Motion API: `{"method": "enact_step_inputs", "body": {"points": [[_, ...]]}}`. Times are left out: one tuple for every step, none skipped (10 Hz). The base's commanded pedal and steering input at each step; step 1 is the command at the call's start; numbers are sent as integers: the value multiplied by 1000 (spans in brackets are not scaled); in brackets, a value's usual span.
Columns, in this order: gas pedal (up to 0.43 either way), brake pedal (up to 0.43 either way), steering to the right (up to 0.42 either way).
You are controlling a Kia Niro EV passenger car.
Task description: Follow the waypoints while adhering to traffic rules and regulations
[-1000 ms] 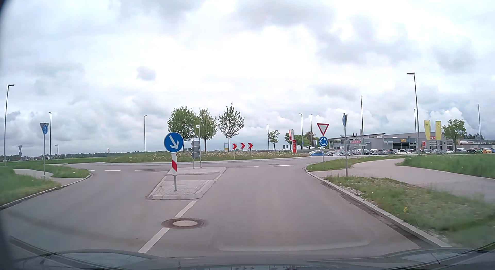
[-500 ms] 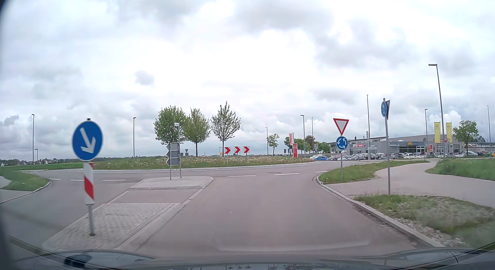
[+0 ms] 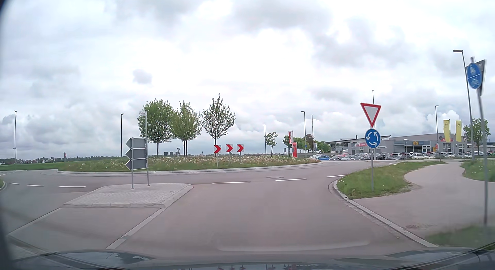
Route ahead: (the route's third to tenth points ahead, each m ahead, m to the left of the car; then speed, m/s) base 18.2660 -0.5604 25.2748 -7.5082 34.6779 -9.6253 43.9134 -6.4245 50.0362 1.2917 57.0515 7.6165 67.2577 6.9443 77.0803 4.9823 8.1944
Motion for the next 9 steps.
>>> {"method": "enact_step_inputs", "body": {"points": [[0,201,8],[0,183,8],[0,177,9],[0,177,11],[0,177,19],[0,177,31],[0,177,45],[0,140,71],[0,79,90]]}}
